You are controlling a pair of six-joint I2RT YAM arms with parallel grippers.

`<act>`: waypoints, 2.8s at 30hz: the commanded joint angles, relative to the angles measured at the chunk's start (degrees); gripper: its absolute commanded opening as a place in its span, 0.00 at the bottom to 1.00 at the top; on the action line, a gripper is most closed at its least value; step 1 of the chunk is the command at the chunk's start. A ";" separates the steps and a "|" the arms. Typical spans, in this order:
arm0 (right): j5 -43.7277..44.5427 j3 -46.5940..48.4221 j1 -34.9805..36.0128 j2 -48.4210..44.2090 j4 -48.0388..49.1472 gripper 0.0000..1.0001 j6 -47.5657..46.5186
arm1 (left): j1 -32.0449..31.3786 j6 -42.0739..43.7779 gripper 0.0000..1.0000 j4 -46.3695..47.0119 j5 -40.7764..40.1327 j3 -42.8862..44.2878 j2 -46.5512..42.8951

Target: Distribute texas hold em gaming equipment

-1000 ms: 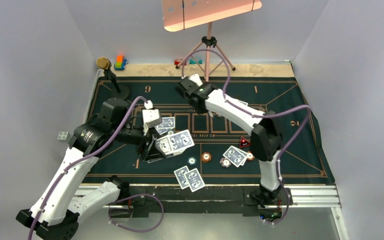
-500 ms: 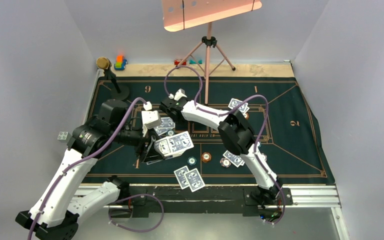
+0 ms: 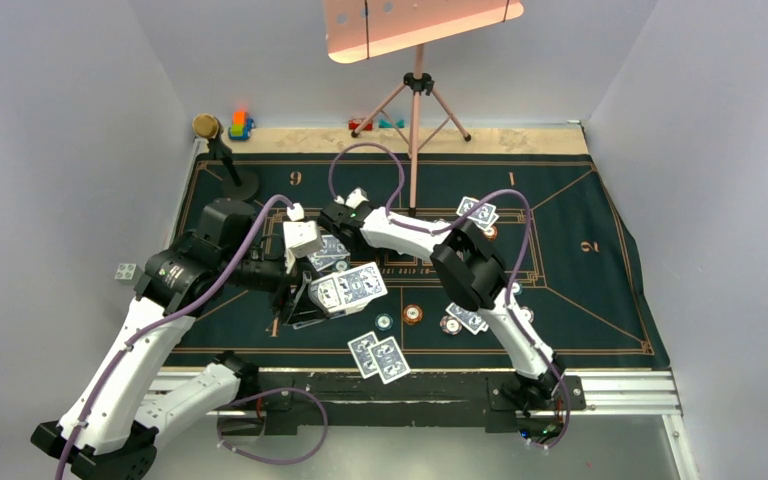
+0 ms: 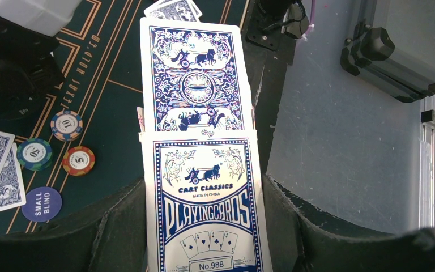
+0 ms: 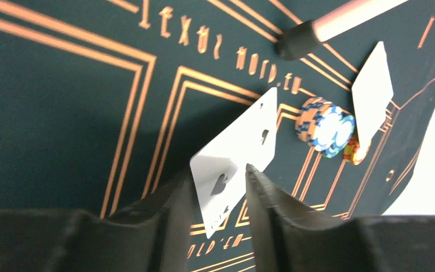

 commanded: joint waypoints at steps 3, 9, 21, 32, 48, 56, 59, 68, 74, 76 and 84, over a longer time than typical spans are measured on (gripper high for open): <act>-7.74 -2.44 0.86 -1.29 2.73 0.56 4.87 | 0.29 0.05 0.00 1.50 0.66 2.29 -0.07; -18.48 -6.25 0.69 -6.18 7.56 0.69 6.41 | 0.29 -0.01 0.00 1.47 0.41 2.45 -0.13; -37.30 -11.31 -7.57 -27.54 9.59 0.75 9.51 | 0.29 0.16 0.00 1.17 0.39 2.35 -0.67; -73.72 -34.75 -18.96 -58.67 28.41 0.89 18.10 | 0.33 0.87 0.00 1.39 0.07 2.13 -0.17; -83.52 -41.07 -9.64 -63.59 34.34 0.95 24.39 | 0.29 0.63 0.00 2.98 0.13 3.18 2.03; -82.03 -42.27 -6.46 -60.80 34.67 0.97 25.14 | 0.29 0.59 0.00 3.00 0.34 3.51 2.19; -82.39 -43.80 -6.48 -61.18 36.48 0.97 26.21 | 0.29 0.52 0.00 3.00 0.31 3.42 2.12; -80.91 -44.15 -6.48 -62.75 32.34 0.70 25.10 | 0.29 0.48 0.00 2.95 0.48 3.43 1.90; -78.32 -42.94 -6.56 -64.46 29.33 0.60 24.48 | 0.29 0.35 0.00 2.90 0.71 3.42 1.63; -77.47 -42.41 -6.49 -64.72 28.31 0.57 24.24 | 0.29 0.33 0.00 2.89 0.79 3.42 1.54; -74.30 -38.73 -6.74 -65.66 23.77 0.41 23.23 | 0.29 0.19 0.00 2.74 0.98 3.27 1.06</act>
